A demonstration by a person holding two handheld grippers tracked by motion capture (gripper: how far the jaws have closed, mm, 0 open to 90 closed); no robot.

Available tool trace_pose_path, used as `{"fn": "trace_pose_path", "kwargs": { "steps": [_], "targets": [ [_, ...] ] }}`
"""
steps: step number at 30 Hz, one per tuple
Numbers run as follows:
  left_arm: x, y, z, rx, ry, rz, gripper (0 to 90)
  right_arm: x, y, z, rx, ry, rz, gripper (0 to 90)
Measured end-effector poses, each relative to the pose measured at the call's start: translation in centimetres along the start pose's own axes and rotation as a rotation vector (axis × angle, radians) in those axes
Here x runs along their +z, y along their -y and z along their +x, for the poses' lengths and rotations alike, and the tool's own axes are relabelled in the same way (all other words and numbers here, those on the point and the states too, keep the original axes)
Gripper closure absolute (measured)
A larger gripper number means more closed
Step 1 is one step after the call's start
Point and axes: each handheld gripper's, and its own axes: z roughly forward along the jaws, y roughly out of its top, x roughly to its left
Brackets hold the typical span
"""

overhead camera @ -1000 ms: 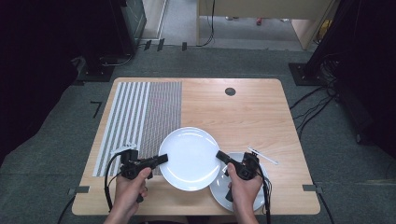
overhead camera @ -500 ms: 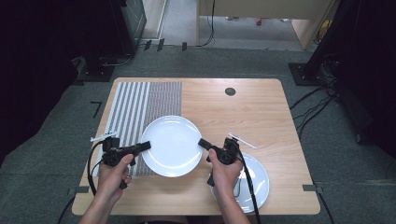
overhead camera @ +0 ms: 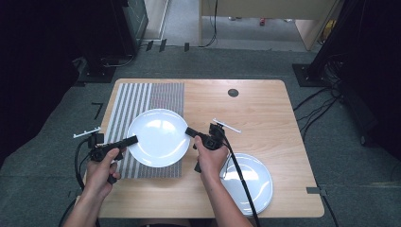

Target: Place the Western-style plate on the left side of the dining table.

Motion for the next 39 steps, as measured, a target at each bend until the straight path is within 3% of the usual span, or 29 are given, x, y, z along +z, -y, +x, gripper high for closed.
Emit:
{"fn": "trace_pose_path", "kwargs": {
  "steps": [8, 14, 27, 32, 39],
  "targets": [
    [0.2, -1.5, 1.6, 0.008, -0.034, -0.01, 78.9, 2.6, -0.4, 0.1, -0.003, 0.011, 0.005, 84.4],
    [0.1, -2.5, 3.2, 0.011, -0.078, -0.034, 78.4, 5.3, -0.1, 0.6, -0.037, 0.03, 0.003, 83.7],
    [0.5, -3.9, 6.3, 0.001, -0.101, -0.041, 78.4, 9.0, 0.4, 0.8, -0.032, 0.048, 0.0, 83.2],
    [1.6, -4.3, 7.4, 0.007, -0.129, -0.041, 77.3, 10.7, 0.4, 0.4, -0.053, 0.091, -0.014, 82.8],
    [3.2, -4.6, 8.4, -0.013, -0.144, -0.032, 76.2, 11.8, 0.1, -0.2, -0.041, 0.124, -0.027, 82.9]
  ]
}}
